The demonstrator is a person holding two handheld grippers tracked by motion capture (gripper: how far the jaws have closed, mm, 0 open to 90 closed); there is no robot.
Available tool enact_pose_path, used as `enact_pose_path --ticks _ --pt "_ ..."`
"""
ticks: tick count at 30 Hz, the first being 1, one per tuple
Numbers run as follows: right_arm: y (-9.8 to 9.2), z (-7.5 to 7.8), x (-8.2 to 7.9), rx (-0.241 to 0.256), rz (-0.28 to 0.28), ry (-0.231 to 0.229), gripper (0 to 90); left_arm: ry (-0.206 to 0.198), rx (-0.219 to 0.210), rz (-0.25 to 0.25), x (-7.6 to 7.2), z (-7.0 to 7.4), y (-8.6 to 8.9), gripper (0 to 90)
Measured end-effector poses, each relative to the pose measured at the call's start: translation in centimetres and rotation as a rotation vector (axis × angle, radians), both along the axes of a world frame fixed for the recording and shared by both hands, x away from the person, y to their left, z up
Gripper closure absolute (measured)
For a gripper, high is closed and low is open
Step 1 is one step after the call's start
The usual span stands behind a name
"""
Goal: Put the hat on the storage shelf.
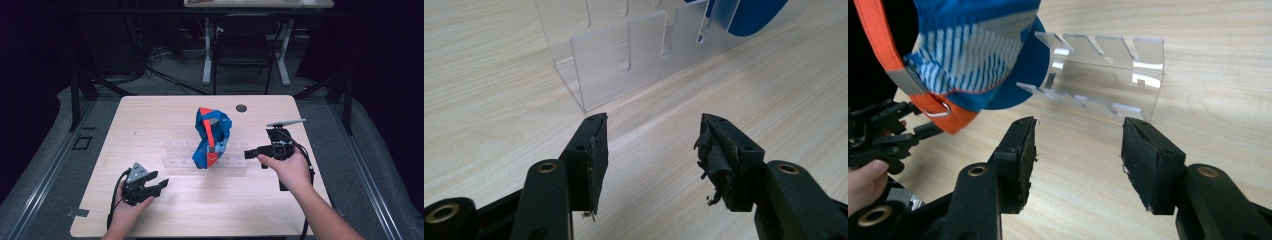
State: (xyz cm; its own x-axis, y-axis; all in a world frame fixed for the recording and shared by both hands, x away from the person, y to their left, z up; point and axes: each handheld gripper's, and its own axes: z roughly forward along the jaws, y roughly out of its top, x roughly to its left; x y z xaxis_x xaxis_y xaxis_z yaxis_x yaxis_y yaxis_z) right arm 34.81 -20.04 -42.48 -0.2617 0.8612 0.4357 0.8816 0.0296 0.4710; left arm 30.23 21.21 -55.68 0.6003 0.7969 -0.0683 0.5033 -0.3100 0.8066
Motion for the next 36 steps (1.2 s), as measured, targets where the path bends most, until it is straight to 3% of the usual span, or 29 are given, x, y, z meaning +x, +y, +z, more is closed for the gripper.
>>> enact_pose_path --ticks 5,13,18,26,29,36 --pt "0.0 -0.7 -0.8 -0.028 0.006 -0.019 46.9 0.0 0.001 0.001 0.0 0.0 0.0 46.0" --pt "-0.5 -2.3 -2.1 -0.008 0.013 -0.039 46.5 -0.003 -0.004 0.007 0.0 -0.1 0.0 46.0" --pt "-0.9 -3.3 -3.1 -0.027 0.01 -0.055 46.6 -0.004 0.0 0.006 0.0 -0.2 -0.1 46.0" --pt "-1.3 -5.5 -4.5 -0.021 -0.002 -0.085 47.1 0.001 0.01 0.001 -0.1 -0.2 -0.2 46.0" --pt "-1.5 -6.5 -4.9 -0.006 -0.011 -0.071 47.2 0.001 0.011 0.0 -0.1 -0.2 -0.2 46.0" --pt "-2.0 -8.5 -6.2 0.007 -0.039 -0.116 47.8 0.0 0.006 0.005 -0.1 -0.2 -0.1 46.0"
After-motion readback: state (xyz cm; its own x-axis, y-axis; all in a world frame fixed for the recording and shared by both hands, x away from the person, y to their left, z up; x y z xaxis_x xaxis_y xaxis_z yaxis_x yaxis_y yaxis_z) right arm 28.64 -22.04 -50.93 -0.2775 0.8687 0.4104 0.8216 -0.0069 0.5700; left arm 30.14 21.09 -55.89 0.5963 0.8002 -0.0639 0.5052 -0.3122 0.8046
